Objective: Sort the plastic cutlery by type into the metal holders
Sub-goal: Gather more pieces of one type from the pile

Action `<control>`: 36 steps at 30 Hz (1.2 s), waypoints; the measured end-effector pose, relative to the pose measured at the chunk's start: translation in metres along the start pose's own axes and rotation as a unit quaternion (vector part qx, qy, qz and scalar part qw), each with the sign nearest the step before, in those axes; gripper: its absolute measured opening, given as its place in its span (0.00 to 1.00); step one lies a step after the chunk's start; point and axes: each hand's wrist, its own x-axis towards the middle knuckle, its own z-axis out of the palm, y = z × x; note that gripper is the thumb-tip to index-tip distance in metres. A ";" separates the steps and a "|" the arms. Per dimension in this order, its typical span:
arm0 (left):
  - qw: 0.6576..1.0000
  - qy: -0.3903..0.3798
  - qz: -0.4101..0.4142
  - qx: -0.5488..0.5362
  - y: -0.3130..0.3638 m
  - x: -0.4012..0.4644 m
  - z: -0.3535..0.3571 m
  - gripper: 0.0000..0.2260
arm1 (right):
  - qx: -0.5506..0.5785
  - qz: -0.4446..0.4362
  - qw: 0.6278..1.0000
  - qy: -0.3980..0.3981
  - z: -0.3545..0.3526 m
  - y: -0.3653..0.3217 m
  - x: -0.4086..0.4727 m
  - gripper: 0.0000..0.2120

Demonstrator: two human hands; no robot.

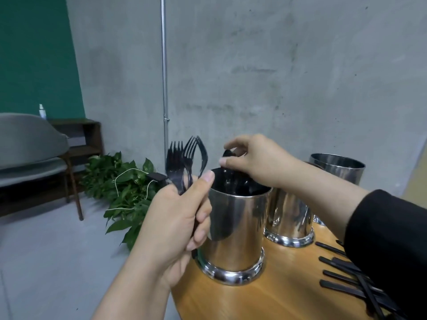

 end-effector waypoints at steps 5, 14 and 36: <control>0.997 -0.055 -0.021 -0.049 0.003 0.000 0.009 0.17 | 0.076 -0.024 0.992 0.097 -0.027 -0.004 -0.030 0.16; 0.976 -0.197 -0.083 -0.043 -0.016 -0.011 0.077 0.13 | 0.196 0.008 0.980 0.027 -0.067 0.004 -0.123 0.10; 0.926 -0.327 -0.172 -0.078 -0.054 -0.017 0.182 0.25 | 0.215 0.066 0.968 0.108 -0.115 0.094 -0.190 0.08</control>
